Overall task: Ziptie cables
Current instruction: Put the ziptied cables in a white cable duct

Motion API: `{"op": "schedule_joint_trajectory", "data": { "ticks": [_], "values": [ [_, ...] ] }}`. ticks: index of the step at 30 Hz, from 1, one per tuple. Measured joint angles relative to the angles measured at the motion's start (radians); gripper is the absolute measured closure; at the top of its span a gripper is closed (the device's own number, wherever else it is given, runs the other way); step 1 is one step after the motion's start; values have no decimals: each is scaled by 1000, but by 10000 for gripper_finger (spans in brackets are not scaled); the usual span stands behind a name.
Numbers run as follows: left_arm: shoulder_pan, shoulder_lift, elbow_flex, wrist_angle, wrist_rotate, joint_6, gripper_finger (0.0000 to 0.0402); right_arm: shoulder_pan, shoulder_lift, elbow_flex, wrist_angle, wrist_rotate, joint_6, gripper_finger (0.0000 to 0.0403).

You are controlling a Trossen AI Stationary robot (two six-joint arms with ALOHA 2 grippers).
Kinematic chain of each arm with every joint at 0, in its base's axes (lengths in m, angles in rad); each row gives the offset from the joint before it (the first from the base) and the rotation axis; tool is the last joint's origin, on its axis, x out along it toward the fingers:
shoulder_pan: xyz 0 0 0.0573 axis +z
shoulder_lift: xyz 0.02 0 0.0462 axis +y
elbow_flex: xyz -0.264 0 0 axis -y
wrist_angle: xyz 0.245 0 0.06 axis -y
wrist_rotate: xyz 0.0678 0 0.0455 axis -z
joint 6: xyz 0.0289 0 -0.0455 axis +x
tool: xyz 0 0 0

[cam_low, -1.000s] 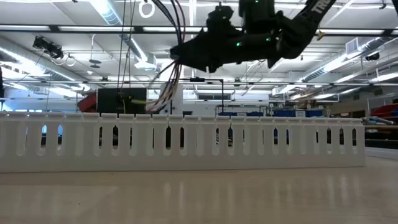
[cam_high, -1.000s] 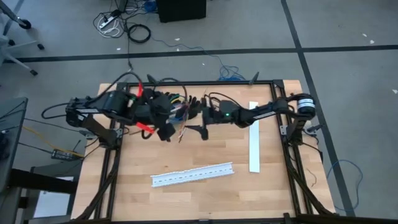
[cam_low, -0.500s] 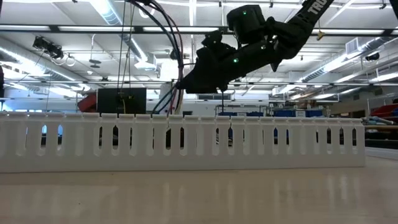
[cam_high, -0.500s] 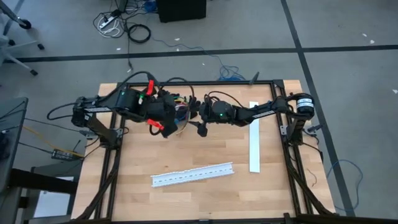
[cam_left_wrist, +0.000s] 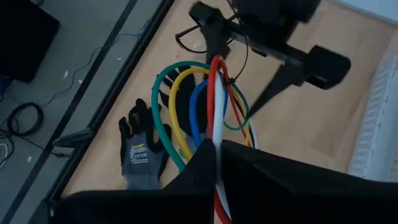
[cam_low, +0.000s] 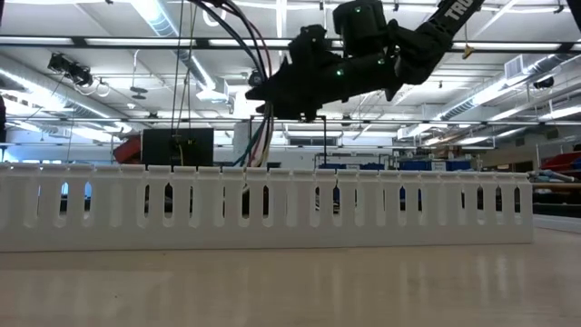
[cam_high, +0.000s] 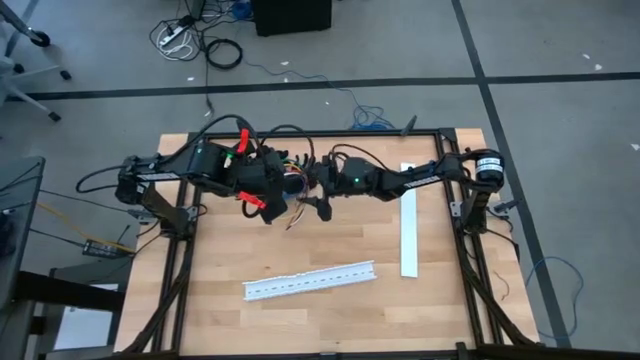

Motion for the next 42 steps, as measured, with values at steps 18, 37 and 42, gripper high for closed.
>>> {"op": "schedule_joint_trajectory", "data": {
  "ticks": [18, 37, 42],
  "values": [
    [0, 0, 32, 4, 0, 3, 401, 13, 3, -1, -88, 179, -30, 142],
    [-190, 0, 84, 19, 0, -53, 401, 222, -242, 334, -1113, 413, -185, 396],
    [-238, 28, 84, 102, -1, -19, 401, 326, -299, 607, -1629, 490, -90, 396]
  ]
}}
